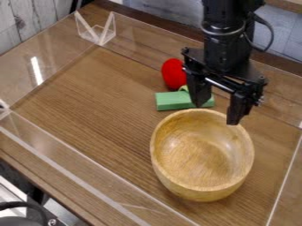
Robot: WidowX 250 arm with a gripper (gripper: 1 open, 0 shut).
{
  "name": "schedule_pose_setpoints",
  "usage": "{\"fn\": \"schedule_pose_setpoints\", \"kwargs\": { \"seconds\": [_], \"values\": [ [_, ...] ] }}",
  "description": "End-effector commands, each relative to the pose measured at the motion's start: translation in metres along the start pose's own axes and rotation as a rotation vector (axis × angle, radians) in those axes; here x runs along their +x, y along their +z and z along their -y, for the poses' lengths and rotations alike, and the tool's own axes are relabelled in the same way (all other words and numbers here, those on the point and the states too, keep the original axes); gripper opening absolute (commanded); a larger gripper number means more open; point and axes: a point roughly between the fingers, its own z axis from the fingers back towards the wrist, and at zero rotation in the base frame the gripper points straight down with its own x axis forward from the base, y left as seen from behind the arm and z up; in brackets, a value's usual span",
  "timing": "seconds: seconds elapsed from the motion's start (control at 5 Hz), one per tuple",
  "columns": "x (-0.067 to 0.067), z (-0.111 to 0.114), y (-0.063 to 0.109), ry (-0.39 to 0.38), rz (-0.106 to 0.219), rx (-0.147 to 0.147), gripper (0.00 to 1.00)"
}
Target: Move the red fruit to the left
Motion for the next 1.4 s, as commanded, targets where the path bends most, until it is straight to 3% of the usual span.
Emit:
{"fn": "schedule_pose_setpoints", "kwargs": {
  "seconds": [0.0,0.2,0.6,1.0,1.2],
  "values": [
    [0.011,-0.003,-0.001,-0.039,0.028,-0.004,1.00],
    [0.021,-0.017,-0.007,-0.057,0.038,0.000,1.00],
    [0.039,-0.068,0.011,0.018,0.104,0.042,1.00],
    [0.062,-0.113,0.002,0.002,0.146,0.064,1.00],
    [0.066,-0.133,-0.004,0.013,0.163,0.078,1.00]
  ]
}}
